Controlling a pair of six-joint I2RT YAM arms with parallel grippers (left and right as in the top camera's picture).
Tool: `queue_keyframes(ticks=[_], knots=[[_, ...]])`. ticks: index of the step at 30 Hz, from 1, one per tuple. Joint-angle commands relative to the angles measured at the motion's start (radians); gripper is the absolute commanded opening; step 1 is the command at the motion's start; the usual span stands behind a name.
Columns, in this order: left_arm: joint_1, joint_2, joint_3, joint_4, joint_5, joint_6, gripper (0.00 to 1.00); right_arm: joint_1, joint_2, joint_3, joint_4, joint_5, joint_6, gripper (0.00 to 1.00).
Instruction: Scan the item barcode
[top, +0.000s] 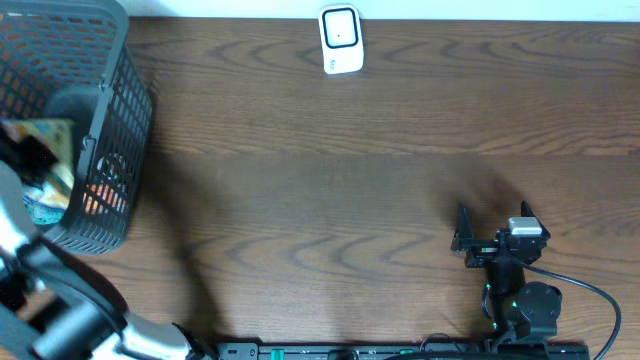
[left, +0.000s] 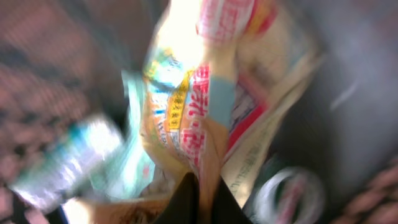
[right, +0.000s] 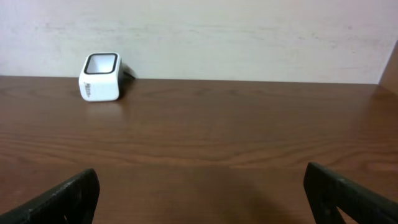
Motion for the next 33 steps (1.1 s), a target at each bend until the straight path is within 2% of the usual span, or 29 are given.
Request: queue_keyframes(ticks=[1, 4, 9, 11, 12, 13, 14, 15, 16, 18, 23, 27, 33], knots=[[0.001, -0.205, 0.065, 0.141, 0.158, -0.155, 0.07, -0.007, -0.004, -0.003, -0.003, 0.002, -0.014, 0.99], [0.001, -0.29, 0.065, 0.267, 0.256, -0.261, 0.07, -0.007, -0.004, -0.003, -0.003, 0.002, -0.014, 0.99], [0.0, -0.386, 0.065, 0.42, 0.335, -0.555, 0.07, -0.007, -0.004, -0.003, -0.003, 0.002, -0.014, 0.99], [0.001, -0.407, 0.065, 0.425, 0.334, -0.547, 0.08, -0.007, -0.004, -0.003, -0.003, 0.002, -0.014, 0.99], [0.001, -0.412, 0.065, 0.417, 0.334, -0.512, 0.08, -0.007, -0.004, -0.003, -0.003, 0.002, -0.014, 0.99], [0.001, -0.413, 0.065, 0.394, 0.334, -0.468, 0.16, -0.007, -0.004, -0.003, -0.003, 0.002, -0.014, 0.99], [0.001, -0.413, 0.065, 0.364, 0.334, -0.428, 0.4, -0.007, -0.004, -0.003, -0.003, 0.002, -0.014, 0.99], [0.001, -0.411, 0.065, 0.326, 0.333, -0.38, 0.55, -0.007, -0.004, -0.003, -0.003, 0.002, -0.014, 0.99], [0.001, -0.406, 0.065, 0.279, 0.333, -0.315, 0.64, -0.007, -0.004, -0.003, -0.003, 0.002, -0.014, 0.99], [0.0, -0.388, 0.064, 0.203, 0.318, -0.216, 0.76, -0.007, -0.004, -0.003, -0.003, 0.002, -0.014, 0.99], [0.0, -0.304, 0.063, 0.063, 0.175, -0.085, 0.83, -0.007, -0.004, -0.003, -0.003, 0.002, -0.014, 0.99], [0.0, -0.22, 0.063, 0.012, 0.175, 0.138, 0.85, -0.007, -0.004, -0.003, -0.003, 0.002, -0.014, 0.99], [0.0, -0.064, 0.063, -0.022, 0.175, 0.348, 0.91, -0.007, -0.004, -0.003, -0.003, 0.002, -0.014, 0.99]])
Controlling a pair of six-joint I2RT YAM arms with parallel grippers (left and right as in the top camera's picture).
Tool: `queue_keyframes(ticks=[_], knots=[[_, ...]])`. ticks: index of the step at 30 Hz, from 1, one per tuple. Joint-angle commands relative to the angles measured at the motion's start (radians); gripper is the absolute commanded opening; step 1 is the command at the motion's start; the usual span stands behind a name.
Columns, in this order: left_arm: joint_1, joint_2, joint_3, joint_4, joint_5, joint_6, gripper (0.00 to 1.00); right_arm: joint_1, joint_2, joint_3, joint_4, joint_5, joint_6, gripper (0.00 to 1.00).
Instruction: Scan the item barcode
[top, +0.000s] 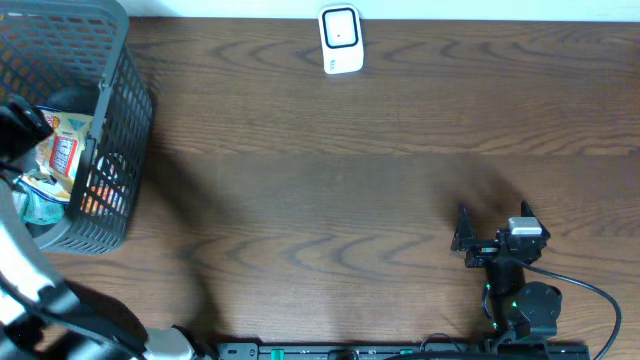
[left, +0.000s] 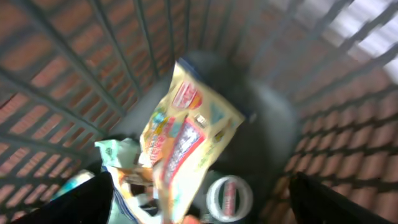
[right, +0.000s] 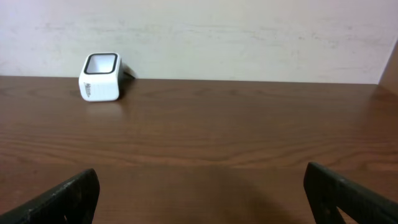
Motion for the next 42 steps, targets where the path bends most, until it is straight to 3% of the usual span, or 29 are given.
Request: queue_keyframes(ticks=[1, 5, 11, 20, 23, 24, 25, 27, 30, 37, 42], knots=[[-0.002, 0.095, 0.0, -0.027, -0.014, 0.234, 0.91, -0.007, -0.004, -0.003, -0.003, 0.002, -0.014, 0.99], [-0.014, 0.197, 0.0, -0.012, -0.017, 0.287, 0.95, -0.007, -0.004, -0.003, -0.003, 0.002, -0.014, 0.99], [-0.054, 0.322, 0.0, 0.06, -0.179, 0.298, 0.96, -0.007, -0.004, -0.003, -0.003, 0.002, -0.014, 0.99], [-0.084, 0.436, 0.0, 0.126, -0.196, 0.31, 0.95, -0.007, -0.004, -0.003, -0.003, 0.002, -0.014, 0.99], [-0.084, 0.467, 0.0, 0.121, -0.241, 0.31, 0.86, -0.007, -0.004, -0.003, -0.003, 0.002, -0.014, 0.99], [-0.084, 0.476, 0.0, 0.117, -0.255, 0.31, 0.78, -0.007, -0.004, -0.003, -0.003, 0.002, -0.014, 0.99], [-0.084, 0.482, 0.0, 0.114, -0.262, 0.31, 0.69, -0.007, -0.004, -0.003, -0.003, 0.002, -0.014, 0.99], [-0.084, 0.485, 0.0, 0.108, -0.265, 0.309, 0.36, -0.007, -0.004, -0.003, -0.003, 0.002, -0.014, 0.99], [-0.084, 0.472, 0.0, 0.108, -0.265, 0.279, 0.08, -0.007, -0.004, -0.003, -0.003, 0.002, -0.014, 0.99], [-0.084, 0.338, 0.0, 0.138, -0.265, 0.082, 0.07, -0.007, -0.004, -0.003, -0.003, 0.002, -0.014, 0.99], [-0.084, 0.153, 0.0, 0.2, -0.256, -0.175, 0.07, -0.007, -0.004, -0.003, -0.003, 0.002, -0.014, 0.99]])
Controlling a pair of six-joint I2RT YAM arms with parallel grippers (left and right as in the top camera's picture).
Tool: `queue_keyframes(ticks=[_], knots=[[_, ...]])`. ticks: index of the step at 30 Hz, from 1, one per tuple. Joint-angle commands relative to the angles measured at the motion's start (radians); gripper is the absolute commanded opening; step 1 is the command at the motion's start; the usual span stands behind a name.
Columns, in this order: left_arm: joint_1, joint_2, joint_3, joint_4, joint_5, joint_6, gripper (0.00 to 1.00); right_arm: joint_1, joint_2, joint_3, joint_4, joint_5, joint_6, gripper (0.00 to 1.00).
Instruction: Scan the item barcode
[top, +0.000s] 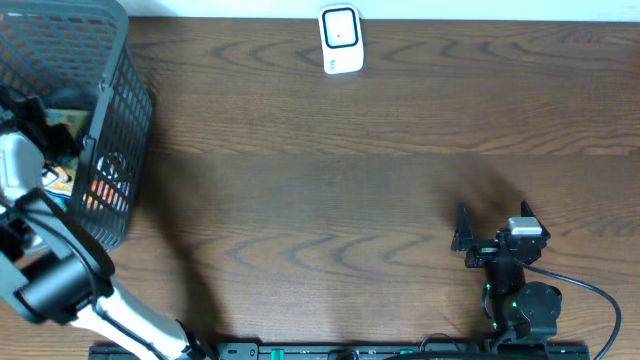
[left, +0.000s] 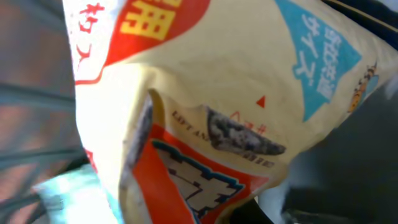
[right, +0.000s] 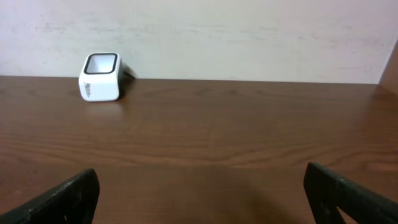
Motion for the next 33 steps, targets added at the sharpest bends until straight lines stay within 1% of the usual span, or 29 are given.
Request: queue_keyframes(ticks=[1, 4, 5, 6, 10, 12, 14, 17, 20, 26, 28, 30, 33], knots=[[0.002, -0.208, 0.012, 0.043, 0.028, -0.259, 0.07, -0.007, -0.004, -0.003, -0.003, 0.002, -0.014, 0.99], [0.002, -0.323, 0.012, 0.086, 0.187, -0.292, 0.07, -0.007, -0.004, -0.003, -0.003, 0.002, -0.014, 0.99], [0.002, -0.375, 0.012, 0.117, 0.274, -0.319, 0.07, -0.007, -0.004, -0.003, -0.003, 0.002, -0.014, 0.99], [0.002, -0.408, 0.012, 0.14, 0.315, -0.364, 0.07, -0.007, -0.004, -0.003, -0.003, 0.002, -0.014, 0.99], [0.002, -0.498, 0.012, 0.19, 0.353, -0.603, 0.07, -0.007, -0.004, -0.003, -0.003, 0.002, -0.014, 0.99], [0.002, -0.532, 0.012, 0.208, 0.366, -0.702, 0.07, -0.007, -0.004, -0.003, -0.003, 0.002, -0.014, 0.99], [-0.001, -0.561, 0.012, 0.234, 0.416, -0.762, 0.07, -0.007, -0.004, -0.003, -0.003, 0.002, -0.014, 0.99], [-0.038, -0.592, 0.012, 0.296, 0.54, -0.781, 0.07, -0.007, -0.004, -0.003, -0.003, 0.002, -0.014, 0.99], [-0.119, -0.607, 0.012, 0.329, 0.616, -0.781, 0.07, -0.007, -0.004, -0.003, -0.003, 0.002, -0.014, 0.99], [-0.397, -0.598, 0.012, 0.275, 0.615, -0.779, 0.07, -0.007, -0.004, -0.003, -0.003, 0.002, -0.014, 0.99], [-0.496, -0.584, 0.012, 0.241, 0.585, -0.78, 0.08, -0.007, -0.004, -0.003, -0.003, 0.002, -0.014, 0.99], [-0.589, -0.563, 0.012, 0.198, 0.509, -0.776, 0.08, -0.007, -0.004, -0.003, -0.003, 0.002, -0.014, 0.99], [-0.728, -0.511, 0.012, 0.125, 0.314, -0.773, 0.08, -0.007, -0.004, -0.003, -0.003, 0.002, -0.014, 0.99]])
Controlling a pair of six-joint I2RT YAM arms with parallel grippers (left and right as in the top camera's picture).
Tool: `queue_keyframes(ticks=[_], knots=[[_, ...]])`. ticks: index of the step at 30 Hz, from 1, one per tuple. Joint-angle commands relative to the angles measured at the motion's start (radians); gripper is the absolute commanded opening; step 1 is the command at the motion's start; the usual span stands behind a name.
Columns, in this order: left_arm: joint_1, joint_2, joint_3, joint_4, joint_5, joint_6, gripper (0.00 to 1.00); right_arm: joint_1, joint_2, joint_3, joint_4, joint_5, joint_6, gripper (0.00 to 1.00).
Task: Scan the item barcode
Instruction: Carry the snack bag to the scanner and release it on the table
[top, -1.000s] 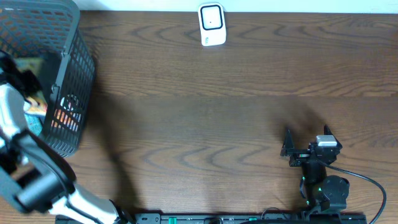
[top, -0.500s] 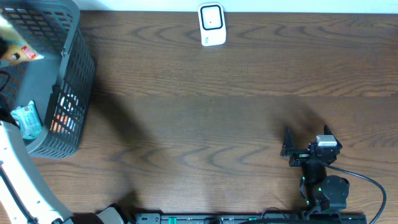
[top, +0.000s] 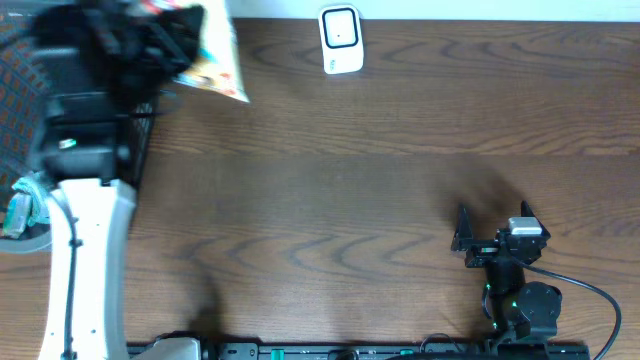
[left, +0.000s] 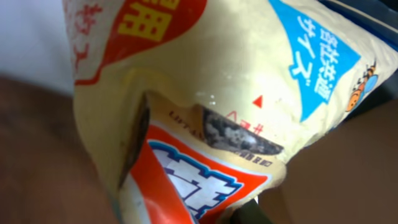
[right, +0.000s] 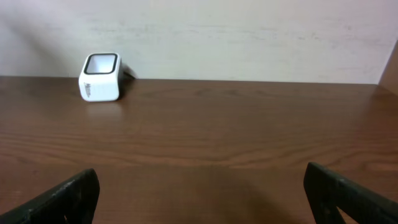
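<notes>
A cream snack bag (top: 212, 62) with red and blue print hangs in the air at the back left, just right of the basket. My left gripper (top: 168, 42) is shut on it, raised high toward the camera. The left wrist view is filled by the bag (left: 205, 93), and one dark finger (left: 249, 214) shows below it. No barcode shows on the side I see. The white scanner (top: 340, 40) stands at the table's far edge, right of the bag, and shows again as the scanner (right: 99, 78). My right gripper (top: 490, 238) rests open at the front right, holding nothing.
The grey mesh basket (top: 14, 80) stands at the far left, mostly hidden by my left arm. A teal packet (top: 18, 208) lies in its near end. A wall runs behind the scanner. Brown tabletop (top: 330, 200) lies between the arms.
My left gripper was down inside the basket, shut on the bag. Now it holds the bag up and out of the basket, further right. The right arm has not moved.
First my left gripper was shut on the bag's edge in the basket. Then it stood open above the bag, which lay among the other items. Then it was close on the bag again. Now the bag is held clear of the basket, left of the scanner.
</notes>
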Motion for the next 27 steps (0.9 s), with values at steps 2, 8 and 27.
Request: queue_keyframes(ticks=[2, 8, 27], knots=[[-0.201, 0.117, 0.009, -0.058, -0.309, -0.004, 0.08, -0.007, -0.004, -0.003, -0.004, 0.002, -0.014, 0.99], [-0.357, 0.298, 0.009, -0.035, -0.379, -0.005, 0.08, -0.007, -0.004, -0.003, -0.004, 0.002, -0.014, 0.99], [-0.468, 0.483, 0.01, 0.04, -0.374, 0.016, 0.57, -0.007, -0.004, -0.003, -0.004, 0.002, -0.014, 0.99]])
